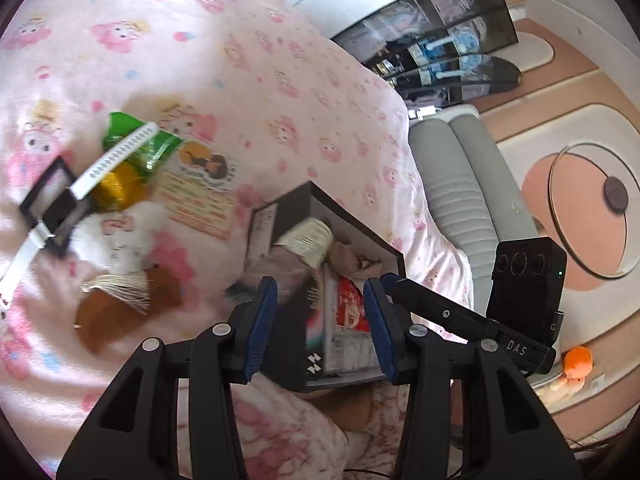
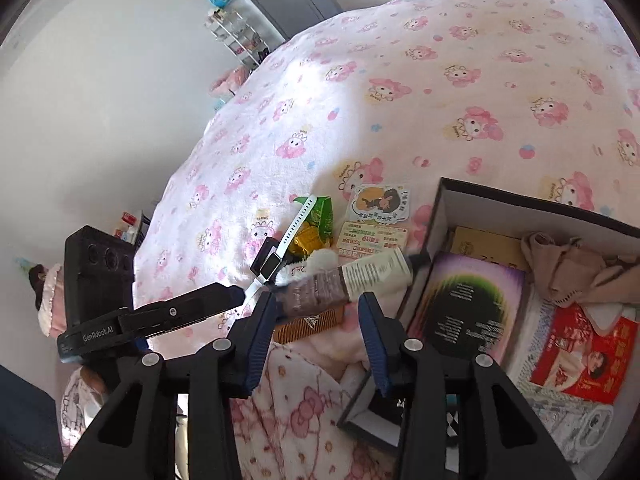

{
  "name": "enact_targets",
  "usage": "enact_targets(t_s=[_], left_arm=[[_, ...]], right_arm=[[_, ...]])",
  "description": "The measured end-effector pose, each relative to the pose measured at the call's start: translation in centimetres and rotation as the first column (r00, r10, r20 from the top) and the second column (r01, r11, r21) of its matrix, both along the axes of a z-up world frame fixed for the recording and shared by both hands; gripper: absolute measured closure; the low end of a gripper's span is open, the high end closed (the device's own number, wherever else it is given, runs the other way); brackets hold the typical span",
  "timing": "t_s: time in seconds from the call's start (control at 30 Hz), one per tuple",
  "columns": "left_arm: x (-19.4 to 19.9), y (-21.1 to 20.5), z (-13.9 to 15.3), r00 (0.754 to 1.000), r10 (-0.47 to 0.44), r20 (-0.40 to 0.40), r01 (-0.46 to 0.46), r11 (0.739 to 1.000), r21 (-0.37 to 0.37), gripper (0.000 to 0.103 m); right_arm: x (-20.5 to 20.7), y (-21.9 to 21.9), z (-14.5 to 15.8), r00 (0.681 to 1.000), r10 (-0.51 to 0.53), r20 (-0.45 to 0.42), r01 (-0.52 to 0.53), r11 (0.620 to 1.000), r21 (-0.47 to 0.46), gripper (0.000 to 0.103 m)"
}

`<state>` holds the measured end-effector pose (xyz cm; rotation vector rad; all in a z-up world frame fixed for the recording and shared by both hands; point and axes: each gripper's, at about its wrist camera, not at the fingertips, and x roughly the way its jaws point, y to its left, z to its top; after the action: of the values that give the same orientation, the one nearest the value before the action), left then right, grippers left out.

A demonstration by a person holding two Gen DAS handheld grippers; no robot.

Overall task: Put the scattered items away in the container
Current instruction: 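Carry the tube over the black box with the left gripper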

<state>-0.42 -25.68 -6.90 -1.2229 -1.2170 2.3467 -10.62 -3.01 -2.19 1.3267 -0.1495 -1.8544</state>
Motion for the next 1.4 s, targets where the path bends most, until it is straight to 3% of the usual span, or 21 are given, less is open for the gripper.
enact_targets(t_s=[0.07,0.13,0.23,0.37,0.47,0.6,0.73,0.87,1.03,1.13,1.2,1.23,1.4], left_arm=[[-1.7,2.7,0.2,0.999,-0.026,0.031,0.028,0.997,-0.066,0.058],[-2.7,4.3,0.1,0.998,-0.036,0.041,0.039,0.997,-0.067,0.058],[-3.0,5.0,0.5,0.999,0.015,0.048,-0.009,0.991,-0.134,0.058],[-2.8,3.2,-0.5,0.987,0.123,0.101,-0.099,0.973,-0.209,0.058],[-4.2,2.3,-2.0,0.976,0.12,0.184,-0.064,0.957,-0.283,0.058],[-7.6,1.7,-4.5,0.955,0.032,0.294,0.026,0.981,-0.194,0.055],[-10.2,1.2,-8.0,0.891,0.137,0.433,-0.07,0.983,-0.168,0.057],[-13.0,1.7,-12.4,0.834,0.128,0.537,-0.06,0.988,-0.142,0.057],[-14.4,2.2,-15.5,0.806,0.098,0.583,-0.047,0.994,-0.103,0.06],[-14.6,2.1,-17.3,0.778,0.08,0.623,-0.061,0.997,-0.052,0.066],[-14.6,2.2,-17.1,0.786,0.07,0.615,-0.048,0.997,-0.052,0.073],[-14.5,2.5,-16.4,0.801,0.067,0.594,-0.039,0.997,-0.059,0.076],[-12.3,3.2,-9.5,0.913,0.139,0.383,-0.064,0.977,-0.201,0.081]], right_arm=[[-0.2,2.6,0.3,0.999,-0.037,-0.016,0.037,0.999,0.008,0.064],[-0.7,5.0,-0.2,0.995,-0.097,0.001,0.096,0.995,0.021,0.064],[-0.9,7.8,-1.2,0.991,-0.126,0.045,0.126,0.992,0.0,0.064],[-0.8,8.3,-2.1,0.992,-0.118,0.037,0.117,0.993,0.024,0.064],[-1.0,7.1,-2.8,0.993,-0.102,0.055,0.101,0.995,0.021,0.064],[-1.6,5.0,-3.6,0.995,-0.089,0.049,0.086,0.995,0.058,0.064],[-3.5,2.7,-4.2,0.994,-0.105,0.033,0.101,0.99,0.095,0.064],[-5.0,1.5,-5.0,0.991,-0.135,-0.013,0.135,0.978,0.16,0.064],[-5.9,1.8,-6.9,0.991,-0.133,0.029,0.126,0.976,0.176,0.064],[-6.4,2.5,-7.5,0.987,-0.151,0.047,0.141,0.974,0.175,0.064],[-6.6,2.7,-7.7,0.986,-0.155,0.057,0.143,0.975,0.17,0.064],[-6.5,2.6,-7.7,0.986,-0.153,0.06,0.141,0.976,0.168,0.064],[-5.2,3.3,-6.9,0.989,-0.127,0.077,0.117,0.985,0.125,0.064]])
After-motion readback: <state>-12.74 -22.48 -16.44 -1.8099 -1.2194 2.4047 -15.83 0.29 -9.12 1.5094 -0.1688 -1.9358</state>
